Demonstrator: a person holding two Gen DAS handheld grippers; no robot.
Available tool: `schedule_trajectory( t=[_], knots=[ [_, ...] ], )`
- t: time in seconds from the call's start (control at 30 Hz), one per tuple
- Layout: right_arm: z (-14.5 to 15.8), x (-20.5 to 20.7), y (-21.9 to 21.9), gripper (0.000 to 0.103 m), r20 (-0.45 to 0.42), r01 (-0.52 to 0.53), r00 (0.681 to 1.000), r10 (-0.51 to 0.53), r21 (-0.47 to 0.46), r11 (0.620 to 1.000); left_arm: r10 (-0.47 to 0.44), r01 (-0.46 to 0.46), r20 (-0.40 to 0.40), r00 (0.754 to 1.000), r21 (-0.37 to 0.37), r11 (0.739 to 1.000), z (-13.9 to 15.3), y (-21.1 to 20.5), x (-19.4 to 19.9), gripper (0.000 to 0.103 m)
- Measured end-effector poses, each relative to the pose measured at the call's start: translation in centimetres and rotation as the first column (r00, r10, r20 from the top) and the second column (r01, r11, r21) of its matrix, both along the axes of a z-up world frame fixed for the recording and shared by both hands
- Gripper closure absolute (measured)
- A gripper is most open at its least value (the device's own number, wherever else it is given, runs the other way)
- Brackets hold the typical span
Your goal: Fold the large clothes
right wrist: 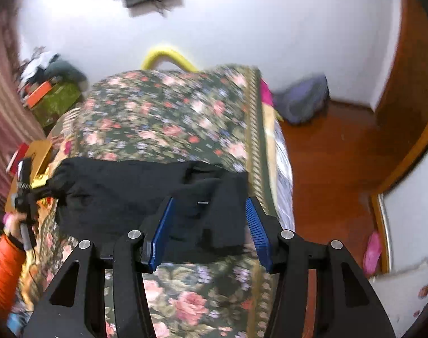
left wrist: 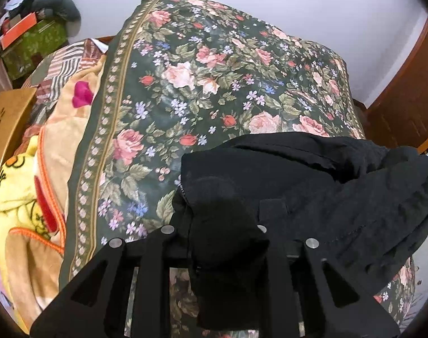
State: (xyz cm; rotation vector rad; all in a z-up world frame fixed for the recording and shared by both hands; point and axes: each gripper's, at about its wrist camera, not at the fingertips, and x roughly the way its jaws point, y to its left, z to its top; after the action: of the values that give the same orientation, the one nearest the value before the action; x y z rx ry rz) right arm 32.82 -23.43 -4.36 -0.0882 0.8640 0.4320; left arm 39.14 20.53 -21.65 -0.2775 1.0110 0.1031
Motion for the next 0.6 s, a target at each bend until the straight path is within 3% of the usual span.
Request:
schedule_trajectory(
  t=[0.13,0.23,0.33,0.47,0.6],
  knots=[
    [-0.8,-2.3,5.3,0.055,0.031,-0.123,0.992,0.122,0.033,0.992,-0.002,0.002,-0.010,1.000,-0.013,1.000,0.4,0.3,-0.7,0.079],
    [-2.8,-2.2,9.7,0.055,0.035,-0.175,0.984,0.176,-0.021,0.984,-0.016,0.015,-0.020,1.000,-0.019,1.000,0.6,0.4,-1.0,0.077],
    [-6.0,-0.5,13.0,0.055,0.002,-0.160,0.987,0.162,-0.118,0.980,-0.022,0.020,-0.029,0.999,-0.056,0.998,0.6,1.0,-1.3,0.074],
    [-10.5,2.7,14.4,0.055,-0.088,-0.109,0.992,0.094,-0.174,0.979,-0.044,0.040,-0.024,0.999,-0.147,0.988,0.9,2.3,-2.1,0.070],
    [-11.9,3.8,15.0,0.054,-0.071,-0.110,0.993,0.097,-0.199,0.974,-0.111,0.109,0.005,0.994,-0.193,0.975,2.0,3.3,-3.5,0.063]
  ],
)
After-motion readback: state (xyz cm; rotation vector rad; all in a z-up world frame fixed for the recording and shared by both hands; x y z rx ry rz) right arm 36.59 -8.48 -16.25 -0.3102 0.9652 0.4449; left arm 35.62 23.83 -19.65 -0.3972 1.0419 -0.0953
